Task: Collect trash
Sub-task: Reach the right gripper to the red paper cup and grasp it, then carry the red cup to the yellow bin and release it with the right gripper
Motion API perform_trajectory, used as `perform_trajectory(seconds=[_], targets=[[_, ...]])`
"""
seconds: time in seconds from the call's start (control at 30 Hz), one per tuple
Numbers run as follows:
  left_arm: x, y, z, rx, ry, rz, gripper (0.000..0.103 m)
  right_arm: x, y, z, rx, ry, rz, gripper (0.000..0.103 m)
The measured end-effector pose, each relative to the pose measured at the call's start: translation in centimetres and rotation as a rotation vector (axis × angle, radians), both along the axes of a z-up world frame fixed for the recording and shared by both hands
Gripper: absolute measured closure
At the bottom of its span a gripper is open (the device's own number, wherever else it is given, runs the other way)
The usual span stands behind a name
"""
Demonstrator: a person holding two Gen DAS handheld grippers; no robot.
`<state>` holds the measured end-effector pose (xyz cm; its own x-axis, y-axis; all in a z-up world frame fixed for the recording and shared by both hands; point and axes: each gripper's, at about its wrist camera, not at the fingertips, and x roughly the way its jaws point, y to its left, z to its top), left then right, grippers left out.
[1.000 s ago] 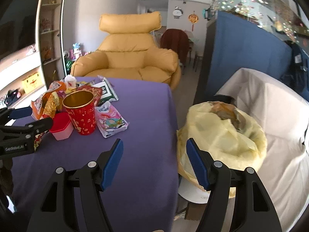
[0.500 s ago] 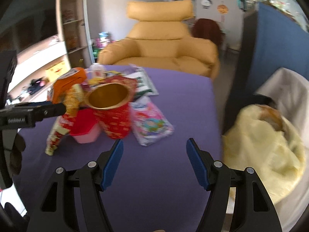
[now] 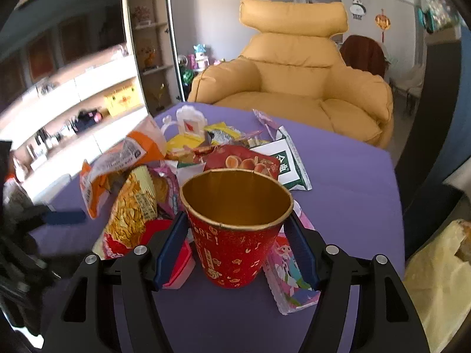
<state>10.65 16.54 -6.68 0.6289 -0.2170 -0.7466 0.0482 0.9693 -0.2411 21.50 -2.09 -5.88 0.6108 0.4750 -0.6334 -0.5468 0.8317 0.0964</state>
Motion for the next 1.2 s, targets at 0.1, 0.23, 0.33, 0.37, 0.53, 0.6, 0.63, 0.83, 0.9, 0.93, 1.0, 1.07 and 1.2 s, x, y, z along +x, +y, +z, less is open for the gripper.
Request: perform_trajectory(seconds=[0.1, 0.23, 0.33, 0.37, 0.53, 0.6, 0.63, 0.83, 0.9, 0.93, 1.0, 1.07, 1.2], targets=[[0.0, -0.9, -0.5, 0.02, 0.01, -0.009, 0.017, -0.5, -2.0, 0.7, 0.024, -0.007, -0.034, 0.046], [0.3, -2.1, 0.0, 0.035, -0.007, -0.039, 0.027, -1.7, -4.9, 1.0, 0.011, -0.009, -0.087, 0.046], [0.8, -2.8, 0.5, 0.031, -0.019, -0.056, 0.033, -2.6, -6.2, 0.7, -0.022, -0.018, -0.112, 0.046], [1.0, -3.0, 0.7, 0.026, -0.022, -0.052, 0.035, -3.0, -6.7, 0.6, -0.028, -0.02, -0.12, 0.046], [2.9, -3.4, 0.4, 0.028, 0.043, -0.017, 0.057, -3.9, -7.9, 0.7, 0.01, -0.017, -0.135, 0.046], [2.9, -3.6, 0.8, 0.026, 0.035, -0.016, 0.064, -4.0, -8.0, 0.9, 0.018, -0.025, -0.132, 0.046], [2.7, -3.6, 1.2, 0.018, 0.016, -0.024, 0.066, -4.2, -8.0, 1.1, 0.016, -0.033, -0.128, 0.046], [1.7, -4.2, 4.2, 0.044, -0.075, -0.043, 0.072, -4.5, -8.2, 2.1, 0.039, -0.051, -0.106, 0.046], [1.7, -4.6, 5.1, 0.061, -0.099, -0.044, 0.072, -4.6, -8.5, 2.6, 0.04, -0.07, -0.11, 0.046], [1.9, -4.9, 5.5, 0.069, -0.108, -0.045, 0.072, -4.6, -8.6, 2.9, 0.043, -0.076, -0.111, 0.046], [2.2, -5.9, 6.5, 0.08, -0.135, -0.06, 0.072, -4.6, -9.3, 3.7, 0.055, -0.089, -0.12, 0.046], [2.8, -7.0, 7.5, 0.078, -0.156, -0.082, 0.072, -4.7, -10.1, 4.3, 0.058, -0.102, -0.129, 0.046], [4.0, -9.6, 9.5, 0.049, -0.201, -0.142, 0.072, -4.8, -12.6, 6.0, 0.053, -0.155, -0.176, 0.046]])
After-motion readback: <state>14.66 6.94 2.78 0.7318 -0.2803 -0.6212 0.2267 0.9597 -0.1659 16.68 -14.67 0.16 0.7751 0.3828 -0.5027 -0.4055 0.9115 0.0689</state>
